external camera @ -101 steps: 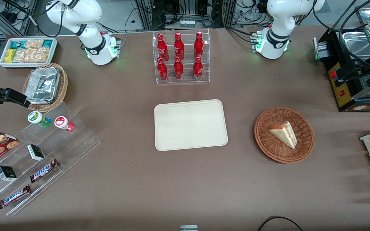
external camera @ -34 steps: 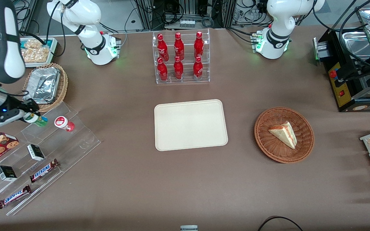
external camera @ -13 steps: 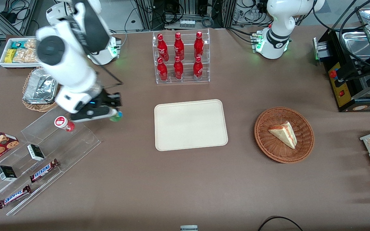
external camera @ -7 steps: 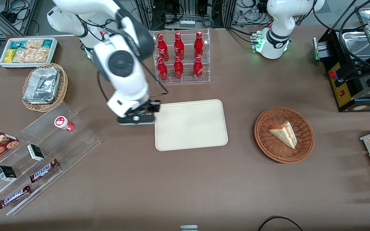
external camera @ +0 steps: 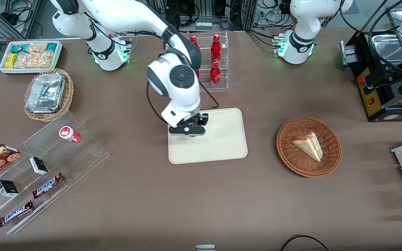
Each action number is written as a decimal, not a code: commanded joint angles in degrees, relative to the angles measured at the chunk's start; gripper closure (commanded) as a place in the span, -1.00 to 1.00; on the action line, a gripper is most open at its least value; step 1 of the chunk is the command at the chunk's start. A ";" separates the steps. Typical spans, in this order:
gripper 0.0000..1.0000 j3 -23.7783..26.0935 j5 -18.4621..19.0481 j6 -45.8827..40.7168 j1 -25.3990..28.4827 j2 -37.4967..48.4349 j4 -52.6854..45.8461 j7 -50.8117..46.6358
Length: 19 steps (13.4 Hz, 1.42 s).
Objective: Place green gum on tray
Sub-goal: 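Lift the gum jar and carry it over the cream tray, then lower the jar onto the tray and open the right gripper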
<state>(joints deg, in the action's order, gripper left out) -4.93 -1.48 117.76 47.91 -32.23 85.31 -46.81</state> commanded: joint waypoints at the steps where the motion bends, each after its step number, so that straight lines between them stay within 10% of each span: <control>1: 1.00 -0.70 -0.98 3.07 1.57 -3.97 -3.13 -2.67; 19: 0.95 -0.70 -1.68 10.56 4.39 -11.53 -2.52 -3.64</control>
<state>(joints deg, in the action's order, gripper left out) -5.08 -1.63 127.83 51.97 -42.39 84.77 -50.18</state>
